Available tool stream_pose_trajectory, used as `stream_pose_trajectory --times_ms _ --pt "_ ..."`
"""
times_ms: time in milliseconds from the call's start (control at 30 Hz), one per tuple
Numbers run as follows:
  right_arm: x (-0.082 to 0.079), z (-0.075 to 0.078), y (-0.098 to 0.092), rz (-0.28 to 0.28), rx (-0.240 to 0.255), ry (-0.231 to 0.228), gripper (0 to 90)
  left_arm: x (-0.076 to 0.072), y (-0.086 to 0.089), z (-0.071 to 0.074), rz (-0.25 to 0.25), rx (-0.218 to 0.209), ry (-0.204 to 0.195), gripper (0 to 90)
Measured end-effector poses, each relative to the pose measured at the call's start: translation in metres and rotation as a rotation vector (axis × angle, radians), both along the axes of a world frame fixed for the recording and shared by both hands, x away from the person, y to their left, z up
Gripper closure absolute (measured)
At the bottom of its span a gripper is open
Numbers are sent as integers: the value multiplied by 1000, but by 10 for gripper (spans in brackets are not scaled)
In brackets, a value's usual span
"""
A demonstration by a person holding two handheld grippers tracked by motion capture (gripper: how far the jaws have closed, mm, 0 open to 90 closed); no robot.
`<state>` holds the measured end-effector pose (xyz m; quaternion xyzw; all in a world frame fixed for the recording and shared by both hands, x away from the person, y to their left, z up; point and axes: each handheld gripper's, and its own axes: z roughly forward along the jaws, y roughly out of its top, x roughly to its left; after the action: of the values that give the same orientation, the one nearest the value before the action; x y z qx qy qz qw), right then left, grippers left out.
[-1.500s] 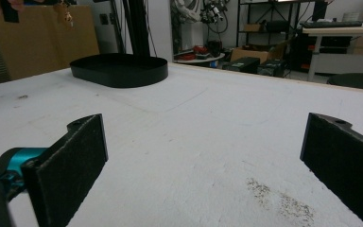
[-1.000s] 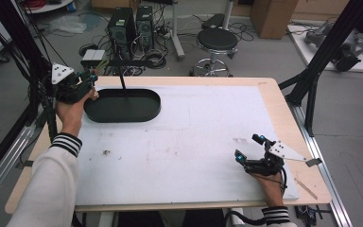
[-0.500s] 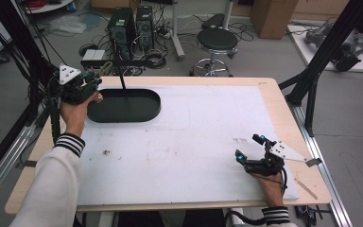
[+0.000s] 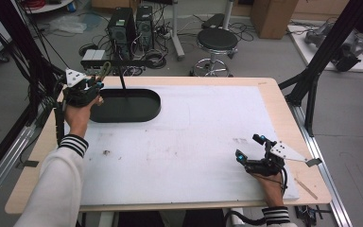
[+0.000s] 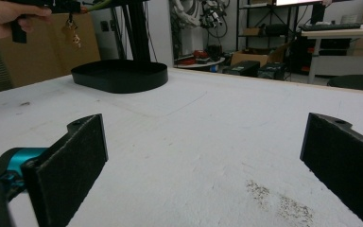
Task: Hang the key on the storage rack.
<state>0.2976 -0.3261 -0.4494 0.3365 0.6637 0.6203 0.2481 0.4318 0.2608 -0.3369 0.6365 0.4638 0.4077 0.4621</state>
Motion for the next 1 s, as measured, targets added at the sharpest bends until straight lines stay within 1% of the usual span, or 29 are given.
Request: stream_pose_trajectory --times_ms 100,300,367,433,500,633,700,767,833,867,900,933,1000 --pt "0 0 0 1 2 6 4 3 -2 -3 2 8 2 742" --pt "0 0 0 0 7 3 4 11 -3 -11 11 20 24 742" --pt "0 0 -1 0 10 3 4 14 -3 -14 16 38 34 742" --pt "0 0 -1 -1 9 7 4 16 -2 -16 17 37 38 742" --pt "0 0 -1 -1 11 9 4 19 -2 -19 23 27 54 741" --pt "0 0 -1 -3 13 10 4 22 0 -24 27 29 74 737" --pt "0 0 -1 -6 17 11 4 23 1 -25 26 9 77 732" --pt "0 0 -1 -9 18 13 4 24 1 -26 21 4 83 726" --pt "0 0 -1 -11 21 15 4 25 3 -29 13 -18 106 678" --pt "0 0 -1 -12 19 14 4 26 5 -31 -14 -35 110 630" --pt "0 0 -1 -11 13 10 4 27 6 -32 -28 -42 110 505" --pt "0 0 -1 -10 11 12 4 26 8 -34 -62 -59 115 432" --pt "0 0 0 -12 11 13 3 25 10 -33 -113 -83 115 330"
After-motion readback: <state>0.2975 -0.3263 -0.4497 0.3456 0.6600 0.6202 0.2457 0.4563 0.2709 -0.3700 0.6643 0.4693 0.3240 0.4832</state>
